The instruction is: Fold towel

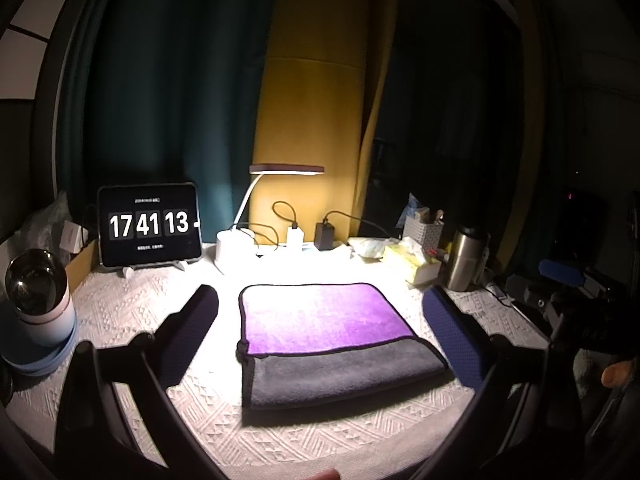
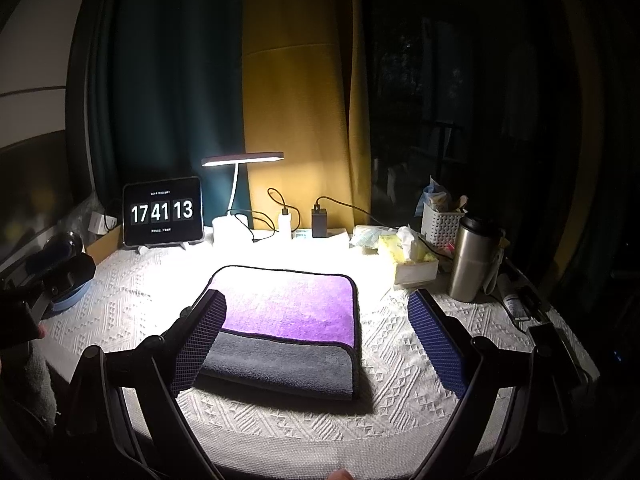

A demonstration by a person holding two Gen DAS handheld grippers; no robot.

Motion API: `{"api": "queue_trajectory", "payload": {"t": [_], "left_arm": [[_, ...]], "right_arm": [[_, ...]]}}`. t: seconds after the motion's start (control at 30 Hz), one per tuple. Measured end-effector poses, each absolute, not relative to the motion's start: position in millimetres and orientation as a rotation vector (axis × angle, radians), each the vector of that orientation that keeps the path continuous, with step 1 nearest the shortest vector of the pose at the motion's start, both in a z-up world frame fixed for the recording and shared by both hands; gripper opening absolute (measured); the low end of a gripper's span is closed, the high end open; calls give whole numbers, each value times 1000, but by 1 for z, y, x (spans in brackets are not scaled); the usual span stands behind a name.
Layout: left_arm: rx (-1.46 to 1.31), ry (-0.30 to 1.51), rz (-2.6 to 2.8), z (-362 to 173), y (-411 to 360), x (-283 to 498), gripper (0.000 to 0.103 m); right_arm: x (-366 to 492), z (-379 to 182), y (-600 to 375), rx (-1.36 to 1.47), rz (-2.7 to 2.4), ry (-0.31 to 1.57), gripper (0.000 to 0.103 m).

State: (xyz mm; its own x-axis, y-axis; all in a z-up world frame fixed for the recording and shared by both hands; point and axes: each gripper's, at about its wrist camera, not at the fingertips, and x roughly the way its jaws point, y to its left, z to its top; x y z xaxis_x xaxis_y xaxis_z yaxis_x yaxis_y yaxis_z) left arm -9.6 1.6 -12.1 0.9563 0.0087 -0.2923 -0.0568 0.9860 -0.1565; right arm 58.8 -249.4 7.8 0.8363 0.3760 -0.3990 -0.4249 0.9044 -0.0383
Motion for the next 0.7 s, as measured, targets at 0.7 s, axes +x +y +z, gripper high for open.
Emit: {"api": "queue_trajectory", "payload": {"t": [0.7], "left_arm": [[-166,303,20,-9,4,-6,102]], "right_arm": [[61,8,-248,-129,426,402,94]]}}
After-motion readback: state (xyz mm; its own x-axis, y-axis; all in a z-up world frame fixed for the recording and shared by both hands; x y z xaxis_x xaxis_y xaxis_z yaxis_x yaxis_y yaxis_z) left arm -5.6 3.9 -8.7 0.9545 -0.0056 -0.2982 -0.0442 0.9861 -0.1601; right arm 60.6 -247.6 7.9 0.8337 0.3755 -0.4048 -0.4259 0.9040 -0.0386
